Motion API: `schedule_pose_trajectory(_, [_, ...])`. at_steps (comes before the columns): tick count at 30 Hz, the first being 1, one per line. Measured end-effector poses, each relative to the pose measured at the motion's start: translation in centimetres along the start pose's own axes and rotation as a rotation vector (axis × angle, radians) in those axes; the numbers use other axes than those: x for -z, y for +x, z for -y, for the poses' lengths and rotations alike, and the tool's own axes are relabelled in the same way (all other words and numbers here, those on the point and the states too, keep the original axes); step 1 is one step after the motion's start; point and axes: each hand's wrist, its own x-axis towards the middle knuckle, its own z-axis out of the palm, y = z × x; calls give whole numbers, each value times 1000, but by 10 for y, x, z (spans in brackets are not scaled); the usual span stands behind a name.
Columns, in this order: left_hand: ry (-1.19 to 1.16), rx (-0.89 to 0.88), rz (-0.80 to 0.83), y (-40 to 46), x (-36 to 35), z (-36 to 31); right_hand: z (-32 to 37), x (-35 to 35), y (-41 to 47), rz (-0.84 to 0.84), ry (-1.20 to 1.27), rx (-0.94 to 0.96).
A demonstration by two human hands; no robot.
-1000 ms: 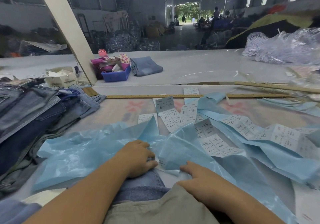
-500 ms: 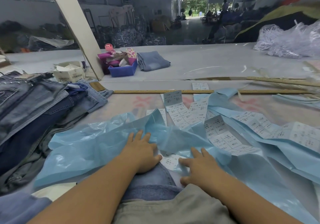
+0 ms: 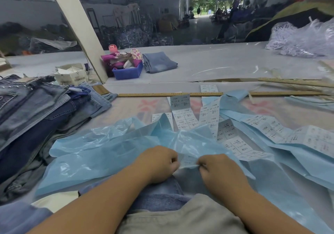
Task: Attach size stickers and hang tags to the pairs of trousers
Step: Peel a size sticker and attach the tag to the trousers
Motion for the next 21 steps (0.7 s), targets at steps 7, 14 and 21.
schedule_pose_trajectory(7, [-889,210,164,-4,12,-22,-2,21,-10,-281,596,39])
schedule_pose_trajectory(14, [-1593,220,44,-5,22,-13,1,28,-14,-136,940,24])
schedule_pose_trajectory(21, [-1565,216,-4,-3,21,-11,-7,19,-9,-97,920,-128])
